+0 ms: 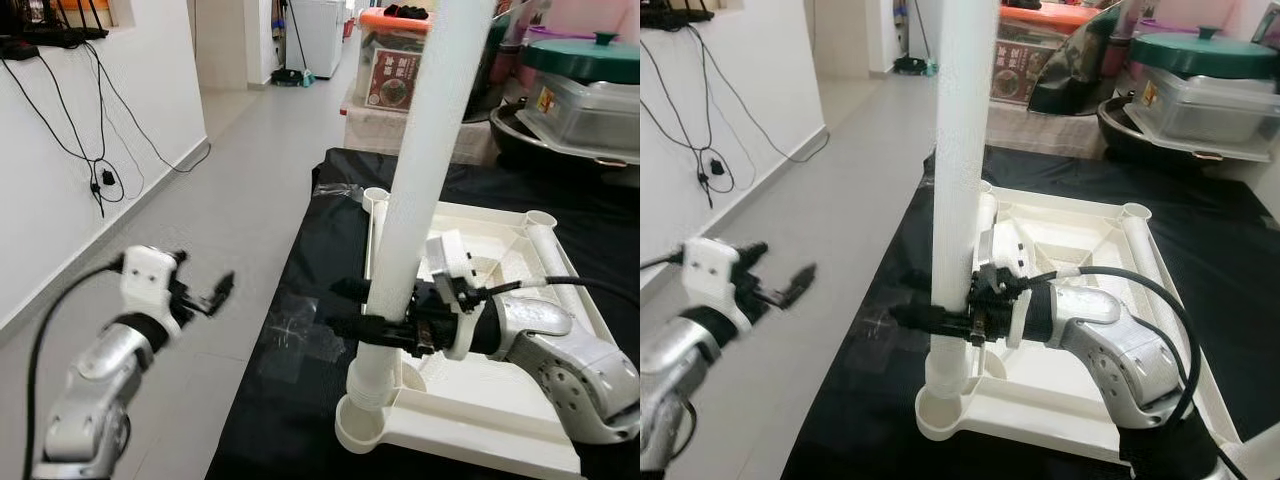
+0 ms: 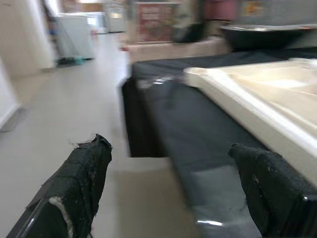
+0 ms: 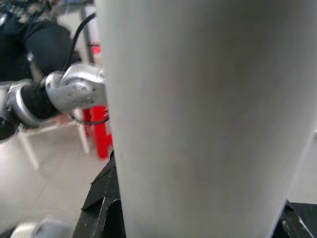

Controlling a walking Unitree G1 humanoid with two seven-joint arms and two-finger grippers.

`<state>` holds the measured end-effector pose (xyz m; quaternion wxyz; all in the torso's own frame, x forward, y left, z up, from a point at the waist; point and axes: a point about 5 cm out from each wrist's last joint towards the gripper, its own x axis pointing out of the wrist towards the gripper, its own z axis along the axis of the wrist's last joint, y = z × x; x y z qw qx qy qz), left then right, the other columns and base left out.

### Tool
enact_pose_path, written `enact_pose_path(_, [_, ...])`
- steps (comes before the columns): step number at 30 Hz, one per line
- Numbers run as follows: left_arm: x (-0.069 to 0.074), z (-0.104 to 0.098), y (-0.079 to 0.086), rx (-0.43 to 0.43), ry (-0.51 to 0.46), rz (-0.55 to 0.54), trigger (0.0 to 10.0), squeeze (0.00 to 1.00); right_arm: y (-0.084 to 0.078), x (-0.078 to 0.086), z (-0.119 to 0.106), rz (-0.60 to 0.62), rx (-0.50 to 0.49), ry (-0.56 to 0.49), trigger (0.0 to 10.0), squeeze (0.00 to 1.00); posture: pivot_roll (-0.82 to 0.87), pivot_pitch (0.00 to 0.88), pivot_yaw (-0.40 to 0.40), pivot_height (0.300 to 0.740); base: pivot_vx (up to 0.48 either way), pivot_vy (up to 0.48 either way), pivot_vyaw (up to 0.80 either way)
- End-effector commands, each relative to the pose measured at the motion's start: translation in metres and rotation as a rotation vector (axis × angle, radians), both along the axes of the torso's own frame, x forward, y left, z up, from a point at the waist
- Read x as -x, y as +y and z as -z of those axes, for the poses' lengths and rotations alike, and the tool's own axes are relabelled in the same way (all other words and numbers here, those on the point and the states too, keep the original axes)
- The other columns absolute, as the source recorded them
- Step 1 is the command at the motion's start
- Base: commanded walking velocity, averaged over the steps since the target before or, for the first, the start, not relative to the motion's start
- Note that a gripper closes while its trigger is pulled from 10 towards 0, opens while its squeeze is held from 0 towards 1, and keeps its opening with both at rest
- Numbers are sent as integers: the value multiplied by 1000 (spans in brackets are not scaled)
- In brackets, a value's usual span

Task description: Building children table

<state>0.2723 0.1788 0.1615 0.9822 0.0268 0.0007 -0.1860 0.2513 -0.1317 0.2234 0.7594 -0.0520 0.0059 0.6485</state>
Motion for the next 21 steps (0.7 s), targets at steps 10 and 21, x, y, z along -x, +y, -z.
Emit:
enact_pose_path(10, [0,0,-5,16,0,22,10000,0,2,11,14,-185,178,-26,0,0,140,0,-76,740,0,0,0])
enact_pose_path(21, [2,0,-8,27,-4,23,10000,0,11,10,21,-183,190,-44,0,0,138,0,-81,740,0,0,0])
